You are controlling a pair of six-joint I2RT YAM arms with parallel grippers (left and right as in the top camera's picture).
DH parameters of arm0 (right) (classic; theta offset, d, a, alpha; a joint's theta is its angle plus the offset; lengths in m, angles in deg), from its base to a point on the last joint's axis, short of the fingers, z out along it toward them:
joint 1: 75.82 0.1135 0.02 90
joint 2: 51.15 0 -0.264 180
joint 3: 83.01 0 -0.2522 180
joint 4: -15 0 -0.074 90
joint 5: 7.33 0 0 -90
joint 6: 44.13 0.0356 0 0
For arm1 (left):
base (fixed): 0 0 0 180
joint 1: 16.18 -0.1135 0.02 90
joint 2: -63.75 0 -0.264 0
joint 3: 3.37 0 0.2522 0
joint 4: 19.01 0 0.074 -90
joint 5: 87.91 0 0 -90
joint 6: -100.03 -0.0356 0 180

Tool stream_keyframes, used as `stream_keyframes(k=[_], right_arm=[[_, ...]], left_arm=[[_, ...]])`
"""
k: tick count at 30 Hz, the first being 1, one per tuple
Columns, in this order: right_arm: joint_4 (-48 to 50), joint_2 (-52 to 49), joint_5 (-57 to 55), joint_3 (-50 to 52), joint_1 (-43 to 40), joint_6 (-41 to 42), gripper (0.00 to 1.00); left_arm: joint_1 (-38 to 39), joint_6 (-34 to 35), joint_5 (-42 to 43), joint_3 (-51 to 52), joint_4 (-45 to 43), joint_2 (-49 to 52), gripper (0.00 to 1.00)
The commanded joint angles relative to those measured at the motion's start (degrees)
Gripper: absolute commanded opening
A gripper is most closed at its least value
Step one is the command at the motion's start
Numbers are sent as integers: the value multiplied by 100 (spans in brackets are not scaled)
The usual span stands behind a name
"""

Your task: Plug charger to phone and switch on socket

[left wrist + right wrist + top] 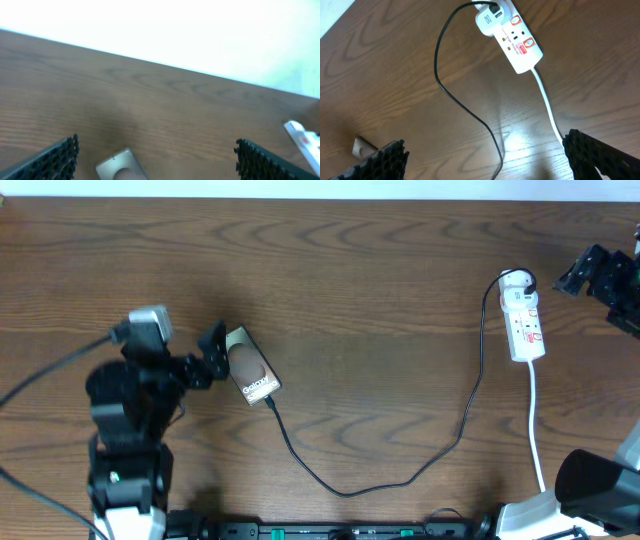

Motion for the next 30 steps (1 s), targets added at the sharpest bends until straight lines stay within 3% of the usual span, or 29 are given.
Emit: stream_keyframes(k=[1, 9, 14, 25, 30], right_arm=[[-2, 35, -26, -79, 11, 61, 99], [-2, 35, -26, -79, 11, 61, 99], [-2, 35, -26, -79, 11, 61, 99], [-2, 35, -26, -79, 11, 61, 99], [-2, 35, -26, -79, 11, 61, 99]], left_arm=[[24, -278, -144, 756, -546, -684, 98], [24, -275, -146, 2756, -2662, -1954, 98], [24, -273, -146, 3506, -3351, -2479, 98], [24, -293, -380, 3508, -1266, -4199, 98], [37, -291, -439, 3506, -833, -4221, 98]])
